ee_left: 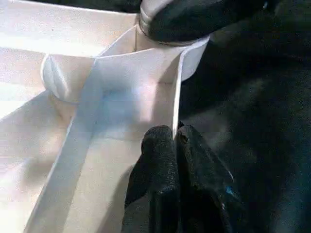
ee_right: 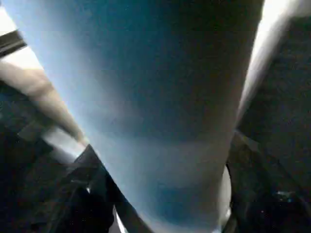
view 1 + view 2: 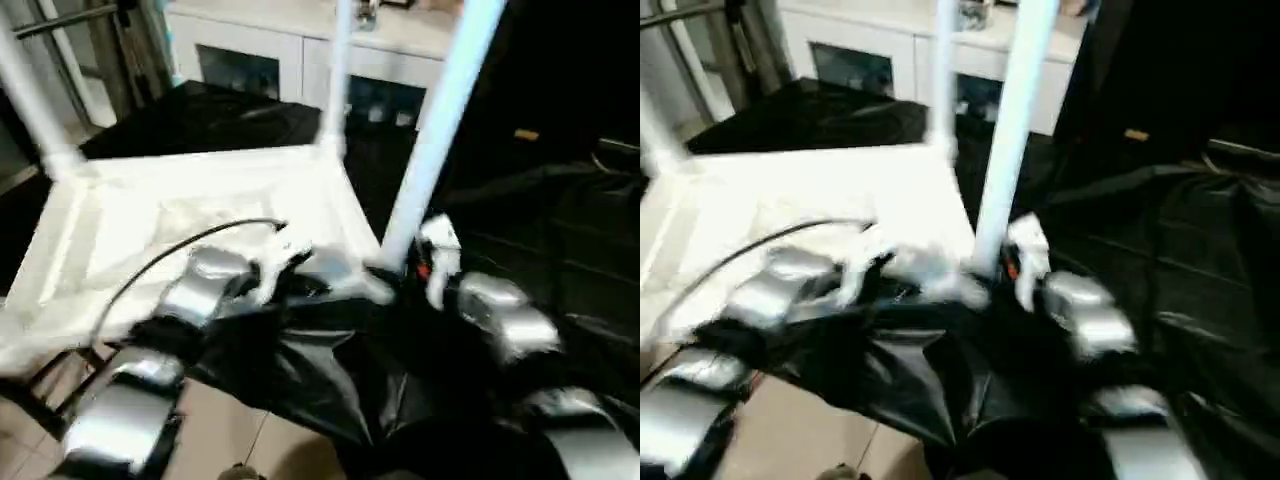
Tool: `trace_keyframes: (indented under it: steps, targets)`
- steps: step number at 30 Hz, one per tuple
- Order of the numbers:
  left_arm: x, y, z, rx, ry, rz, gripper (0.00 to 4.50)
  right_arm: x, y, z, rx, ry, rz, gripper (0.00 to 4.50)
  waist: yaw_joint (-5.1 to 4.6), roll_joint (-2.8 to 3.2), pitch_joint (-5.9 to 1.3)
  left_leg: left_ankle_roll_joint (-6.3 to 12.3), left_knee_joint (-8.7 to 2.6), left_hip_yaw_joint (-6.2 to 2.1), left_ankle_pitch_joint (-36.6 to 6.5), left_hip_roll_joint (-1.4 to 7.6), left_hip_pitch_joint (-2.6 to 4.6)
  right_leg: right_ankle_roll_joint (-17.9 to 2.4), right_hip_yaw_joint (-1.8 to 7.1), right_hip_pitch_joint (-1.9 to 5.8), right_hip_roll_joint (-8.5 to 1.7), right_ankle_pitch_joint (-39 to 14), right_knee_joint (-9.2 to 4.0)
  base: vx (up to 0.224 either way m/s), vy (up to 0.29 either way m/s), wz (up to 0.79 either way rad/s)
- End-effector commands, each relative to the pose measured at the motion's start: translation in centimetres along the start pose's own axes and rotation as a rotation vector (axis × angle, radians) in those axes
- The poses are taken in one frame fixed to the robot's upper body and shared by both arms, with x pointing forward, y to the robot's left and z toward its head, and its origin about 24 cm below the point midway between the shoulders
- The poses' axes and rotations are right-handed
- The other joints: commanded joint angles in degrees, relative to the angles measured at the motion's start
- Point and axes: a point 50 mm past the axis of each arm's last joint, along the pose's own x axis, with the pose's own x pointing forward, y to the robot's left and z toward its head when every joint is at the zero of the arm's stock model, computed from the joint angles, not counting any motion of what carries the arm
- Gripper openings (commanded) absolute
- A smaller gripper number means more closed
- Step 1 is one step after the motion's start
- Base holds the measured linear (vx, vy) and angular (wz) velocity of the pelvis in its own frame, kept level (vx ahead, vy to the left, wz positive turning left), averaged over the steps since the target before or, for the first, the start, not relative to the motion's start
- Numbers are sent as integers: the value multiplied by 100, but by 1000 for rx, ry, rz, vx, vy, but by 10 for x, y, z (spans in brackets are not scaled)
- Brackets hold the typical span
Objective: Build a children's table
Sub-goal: Rotate leg to tighten
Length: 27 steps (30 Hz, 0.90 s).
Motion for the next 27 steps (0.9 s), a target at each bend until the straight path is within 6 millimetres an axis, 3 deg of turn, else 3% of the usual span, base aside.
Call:
trace_keyframes:
  steps: [1, 2, 4, 5, 6, 7, 9, 13, 17, 22, 27]
  targets:
    - [15, 2, 28, 2, -86, 112, 0, 16, 22, -26, 26, 113, -24, 267, -38, -47, -318, -93, -383, -47, -1410, 142, 123, -962, 256, 206, -408, -1688, -504, 0, 0, 0]
    - [17, 2, 30, -2, -91, 127, 0, 19, 24, -26, 34, 111, -44, 267, -49, -55, -322, -36, -376, -45, -1347, 138, 89, -1003, 258, 236, -402, -1488, -480, 0, 0, 0]
    - [27, -2, 37, 9, -103, 145, 0, 27, 29, -25, 28, 105, -117, 267, -41, -51, -329, 32, -365, -35, -1264, 138, 93, -1033, 263, 232, -397, -1265, -464, 0, 0, 0]
    - [29, -3, 39, 11, -108, 150, 0, 29, 30, -24, 8, 102, -136, 267, -28, 42, -346, 24, -363, -48, -1162, 135, 83, -1067, 261, 242, -401, -1083, -434, 0, 0, 0]
    - [29, -3, 39, 11, -108, 150, 0, 29, 30, -24, 7, 102, -136, 267, -47, 13, -349, 26, -362, -39, -1146, 134, 75, -1076, 256, 247, -387, -993, -442, 0, 0, 0]
    - [31, -4, 40, 8, -115, 147, 0, 31, 31, -24, -15, 94, -141, 323, -42, -9, -355, 46, -352, -34, -1090, 131, 74, -1118, 253, 266, -379, -782, -418, 0, 0, 0]
    - [33, -6, 40, 10, -117, 123, 0, 32, 32, -22, 4, 80, -114, 337, -39, -9, -360, 105, -342, -30, -1029, 123, 62, -1165, 251, 283, -381, -598, -403, 0, 0, 0]
    - [32, -8, 37, 22, -114, 83, 0, 31, 29, -14, -27, 54, -96, 386, -78, -8, -334, 142, -362, -39, -1234, 129, 59, -1135, 245, 290, -394, -917, -447, 0, 0, 0]
    - [23, -9, 31, 54, -126, 5, 0, 23, 23, -5, -79, 8, 29, 389, -92, -25, -339, 218, -353, -40, -1251, 128, 47, -1142, 242, 310, -387, -916, -445, 0, 0, 0]
    - [11, -11, 26, 75, -135, -106, 0, 7, 20, -1, -174, -10, 207, 389, -59, -36, -350, 446, -312, -16, -903, 150, 25, -1331, 234, 325, -373, -296, -363, 0, 0, 0]
    - [-4, -14, 16, 111, -99, -222, 0, -12, 17, 1, -194, -10, 399, 389, -28, -27, -347, 520, -302, -7, -966, 173, 35, -1421, 224, 311, -375, -389, -364, 0, 0, 0]
